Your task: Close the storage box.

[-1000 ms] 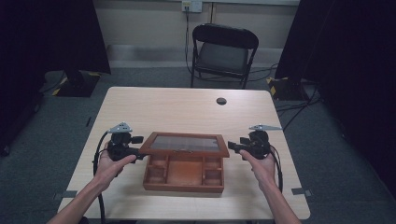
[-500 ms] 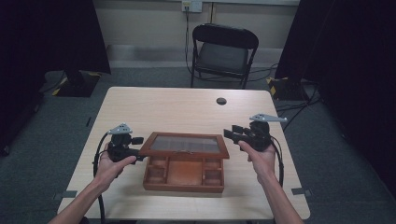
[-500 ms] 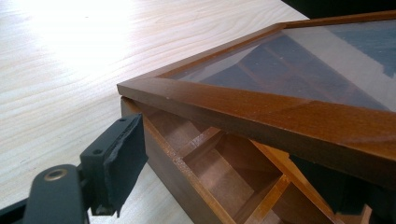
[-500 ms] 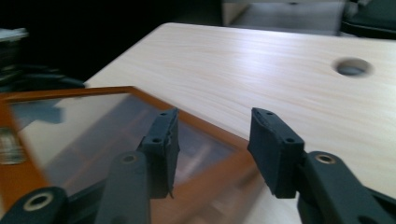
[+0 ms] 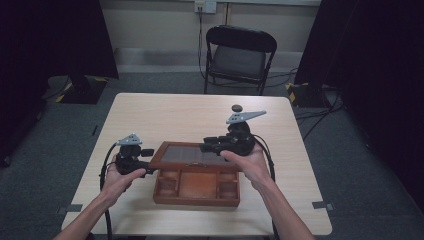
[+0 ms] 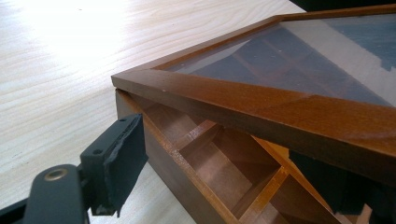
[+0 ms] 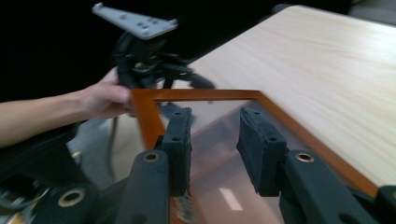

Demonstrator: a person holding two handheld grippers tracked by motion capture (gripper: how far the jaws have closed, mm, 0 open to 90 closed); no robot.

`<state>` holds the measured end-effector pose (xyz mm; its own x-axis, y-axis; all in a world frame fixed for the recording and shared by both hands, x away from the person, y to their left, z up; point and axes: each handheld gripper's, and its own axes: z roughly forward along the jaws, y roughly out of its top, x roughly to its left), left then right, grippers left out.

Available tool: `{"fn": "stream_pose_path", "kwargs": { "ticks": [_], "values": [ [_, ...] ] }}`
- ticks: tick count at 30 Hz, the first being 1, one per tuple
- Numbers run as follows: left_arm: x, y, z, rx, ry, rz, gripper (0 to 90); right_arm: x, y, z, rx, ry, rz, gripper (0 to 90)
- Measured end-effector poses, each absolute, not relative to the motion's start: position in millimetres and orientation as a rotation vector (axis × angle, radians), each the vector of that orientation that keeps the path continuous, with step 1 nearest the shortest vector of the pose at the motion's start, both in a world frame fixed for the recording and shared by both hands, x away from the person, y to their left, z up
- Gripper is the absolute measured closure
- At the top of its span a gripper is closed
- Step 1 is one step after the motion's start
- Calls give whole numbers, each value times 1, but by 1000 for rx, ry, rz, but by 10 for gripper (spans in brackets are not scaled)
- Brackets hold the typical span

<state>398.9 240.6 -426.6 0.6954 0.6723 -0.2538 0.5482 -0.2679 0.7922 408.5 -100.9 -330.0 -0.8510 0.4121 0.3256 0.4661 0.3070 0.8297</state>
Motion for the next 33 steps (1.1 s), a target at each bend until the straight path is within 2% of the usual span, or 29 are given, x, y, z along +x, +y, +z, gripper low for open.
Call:
{"fn": "stream_pose_path", "kwargs": {
  "ticks": [12, 25, 33],
  "values": [
    [399, 241, -429, 1948, 941, 150, 182, 407, -79, -332, -667, -2515, -1490, 803],
    [398, 241, -431, 1962, 937, 148, 181, 406, -79, -344, -631, -2538, -1349, 836],
    [399, 240, -432, 1963, 956, 150, 194, 406, -79, -345, -646, -2548, -1316, 809]
  ]
}}
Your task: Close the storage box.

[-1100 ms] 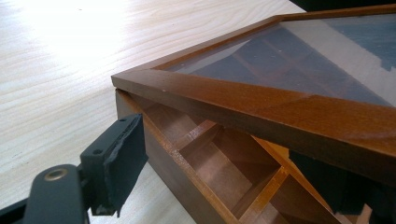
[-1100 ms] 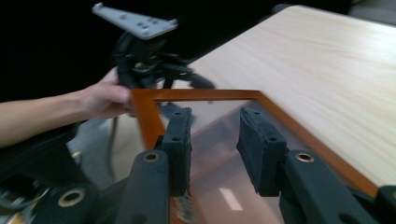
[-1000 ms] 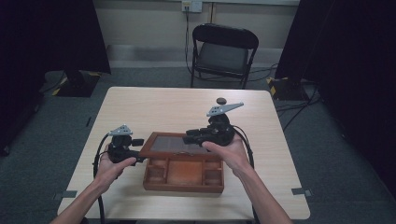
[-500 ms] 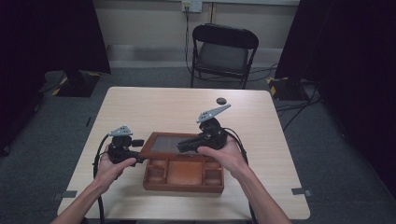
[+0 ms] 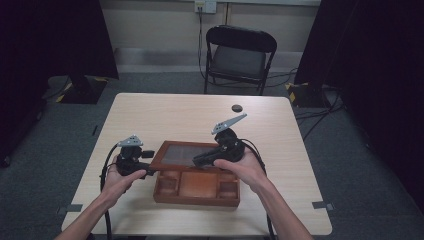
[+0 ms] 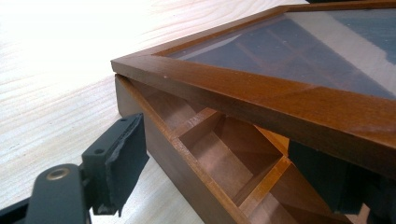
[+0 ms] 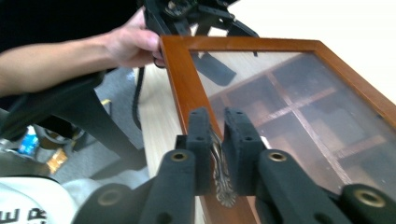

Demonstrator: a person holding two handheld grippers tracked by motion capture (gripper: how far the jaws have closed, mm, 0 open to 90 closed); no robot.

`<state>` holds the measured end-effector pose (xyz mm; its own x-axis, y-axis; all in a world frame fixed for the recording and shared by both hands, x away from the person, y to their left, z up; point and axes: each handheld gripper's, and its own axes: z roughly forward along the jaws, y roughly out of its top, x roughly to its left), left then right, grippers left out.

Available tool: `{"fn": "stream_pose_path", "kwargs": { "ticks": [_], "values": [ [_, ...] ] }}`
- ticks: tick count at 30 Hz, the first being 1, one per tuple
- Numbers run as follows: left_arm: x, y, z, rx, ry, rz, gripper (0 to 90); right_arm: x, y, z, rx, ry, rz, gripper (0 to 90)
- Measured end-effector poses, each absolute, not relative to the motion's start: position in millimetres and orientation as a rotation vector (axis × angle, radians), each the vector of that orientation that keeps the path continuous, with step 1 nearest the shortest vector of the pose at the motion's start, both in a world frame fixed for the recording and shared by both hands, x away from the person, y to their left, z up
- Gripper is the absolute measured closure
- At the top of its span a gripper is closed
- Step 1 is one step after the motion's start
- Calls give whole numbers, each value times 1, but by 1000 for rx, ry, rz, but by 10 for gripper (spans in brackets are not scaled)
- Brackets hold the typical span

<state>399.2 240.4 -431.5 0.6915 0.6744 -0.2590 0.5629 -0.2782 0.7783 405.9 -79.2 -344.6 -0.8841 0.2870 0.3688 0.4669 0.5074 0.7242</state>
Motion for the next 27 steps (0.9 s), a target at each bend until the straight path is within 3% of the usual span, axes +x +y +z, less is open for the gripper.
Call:
{"fn": "stream_pose_path", "kwargs": {
  "ticks": [17, 27],
  "values": [
    [402, 241, -434, 1977, 961, 138, 192, 405, -75, -347, -607, -2599, -1268, 825],
    [414, 258, -442, 1959, 1060, 154, 192, 403, -83, -349, -596, -2612, -1260, 822]
  ]
}}
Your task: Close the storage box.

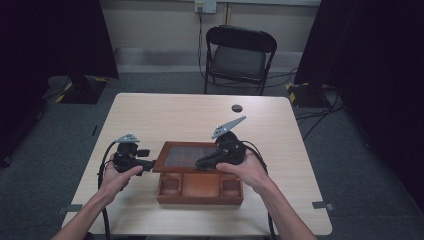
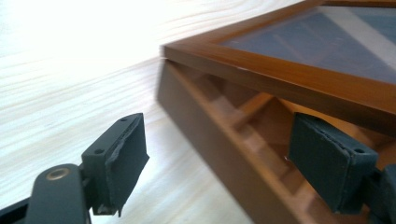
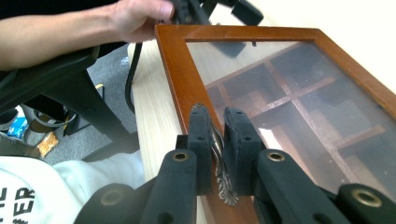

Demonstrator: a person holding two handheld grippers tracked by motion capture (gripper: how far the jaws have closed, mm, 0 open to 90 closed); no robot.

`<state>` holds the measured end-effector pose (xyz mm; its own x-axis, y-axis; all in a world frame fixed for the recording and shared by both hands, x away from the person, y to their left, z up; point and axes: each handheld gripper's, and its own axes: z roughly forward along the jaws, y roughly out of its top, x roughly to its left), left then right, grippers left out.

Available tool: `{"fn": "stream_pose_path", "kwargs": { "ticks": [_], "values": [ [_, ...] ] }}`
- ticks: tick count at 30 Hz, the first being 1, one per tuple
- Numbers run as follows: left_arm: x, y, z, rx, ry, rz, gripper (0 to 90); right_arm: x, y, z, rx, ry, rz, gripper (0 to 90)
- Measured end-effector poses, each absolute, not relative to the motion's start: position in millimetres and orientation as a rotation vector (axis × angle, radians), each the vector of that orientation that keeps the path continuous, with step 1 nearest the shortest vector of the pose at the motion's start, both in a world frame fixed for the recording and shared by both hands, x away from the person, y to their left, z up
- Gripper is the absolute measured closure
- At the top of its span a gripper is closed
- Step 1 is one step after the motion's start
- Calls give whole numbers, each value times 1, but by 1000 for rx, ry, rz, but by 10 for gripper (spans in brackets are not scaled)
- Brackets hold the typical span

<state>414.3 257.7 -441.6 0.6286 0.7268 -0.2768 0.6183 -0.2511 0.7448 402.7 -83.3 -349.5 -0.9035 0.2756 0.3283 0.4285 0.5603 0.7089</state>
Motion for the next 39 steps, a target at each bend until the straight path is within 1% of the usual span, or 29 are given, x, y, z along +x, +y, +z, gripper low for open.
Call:
{"fn": "stream_pose_path", "kwargs": {
  "ticks": [4, 11, 18, 23, 34, 39],
  "values": [
    [419, 267, -443, 1961, 1093, 182, 192, 398, -86, -354, -582, -2634, -1235, 819],
    [424, 276, -446, 1944, 1144, 194, 193, 394, -82, -362, -564, -2655, -1191, 820],
    [423, 278, -444, 1934, 1148, 200, 194, 396, -75, -374, -594, -2648, -1161, 824],
    [424, 279, -445, 1931, 1153, 188, 195, 396, -73, -389, -594, -2646, -1116, 826],
    [421, 273, -442, 1944, 1127, 177, 195, 393, -72, -405, -567, -2669, -1066, 827],
    [422, 275, -443, 1946, 1141, 174, 195, 392, -72, -407, -570, -2677, -1051, 827]
  ]
}}
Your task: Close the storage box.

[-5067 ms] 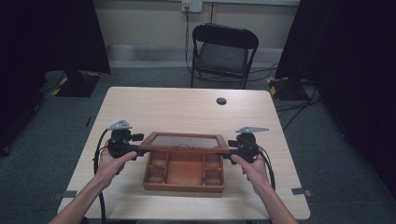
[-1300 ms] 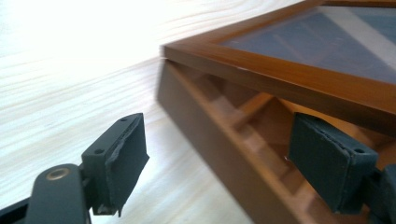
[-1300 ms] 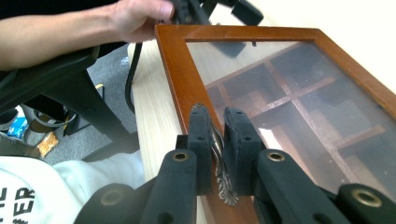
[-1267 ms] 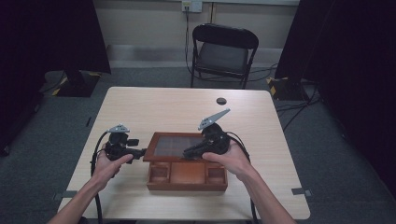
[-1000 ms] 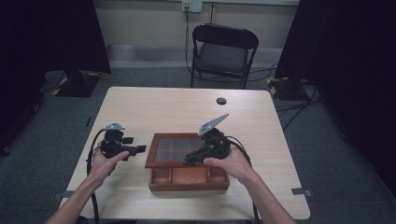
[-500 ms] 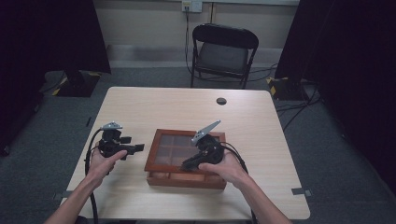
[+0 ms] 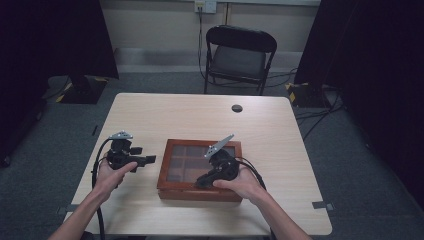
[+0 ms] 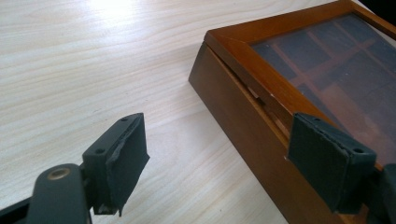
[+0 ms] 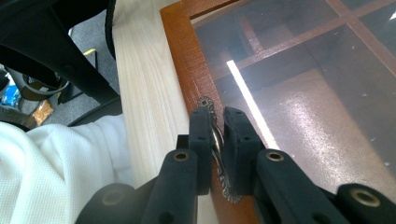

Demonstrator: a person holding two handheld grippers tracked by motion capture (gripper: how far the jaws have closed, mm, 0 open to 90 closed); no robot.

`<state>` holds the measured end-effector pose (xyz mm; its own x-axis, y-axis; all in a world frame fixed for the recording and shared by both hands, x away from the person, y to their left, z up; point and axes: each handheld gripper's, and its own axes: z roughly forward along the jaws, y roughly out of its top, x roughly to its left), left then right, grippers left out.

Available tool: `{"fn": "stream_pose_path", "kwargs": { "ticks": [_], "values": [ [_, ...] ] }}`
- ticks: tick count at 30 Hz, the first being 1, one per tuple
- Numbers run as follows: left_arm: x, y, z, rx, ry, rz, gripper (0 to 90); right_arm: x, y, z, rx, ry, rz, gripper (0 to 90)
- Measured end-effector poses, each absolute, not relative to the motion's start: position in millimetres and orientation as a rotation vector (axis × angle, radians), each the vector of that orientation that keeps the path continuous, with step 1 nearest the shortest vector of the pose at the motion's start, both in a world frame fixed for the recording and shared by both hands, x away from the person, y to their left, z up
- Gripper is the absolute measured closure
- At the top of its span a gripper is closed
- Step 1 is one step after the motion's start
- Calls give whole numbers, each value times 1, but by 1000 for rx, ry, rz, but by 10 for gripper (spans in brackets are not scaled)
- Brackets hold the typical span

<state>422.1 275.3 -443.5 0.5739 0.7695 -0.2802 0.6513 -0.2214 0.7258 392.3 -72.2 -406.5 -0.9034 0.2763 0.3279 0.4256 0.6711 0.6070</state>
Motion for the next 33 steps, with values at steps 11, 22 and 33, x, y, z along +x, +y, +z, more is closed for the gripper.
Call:
{"fn": "stream_pose_path", "kwargs": {
  "ticks": [11, 22, 33],
  "values": [
    [421, 272, -443, 1956, 1132, 168, 195, 391, -71, -421, -576, -2684, -1000, 828],
    [421, 271, -444, 1967, 1133, 176, 194, 389, -72, -427, -587, -2659, -1034, 826],
    [417, 267, -441, 1964, 1123, 187, 195, 394, -83, -418, -706, -2616, -1205, 678]
  ]
}}
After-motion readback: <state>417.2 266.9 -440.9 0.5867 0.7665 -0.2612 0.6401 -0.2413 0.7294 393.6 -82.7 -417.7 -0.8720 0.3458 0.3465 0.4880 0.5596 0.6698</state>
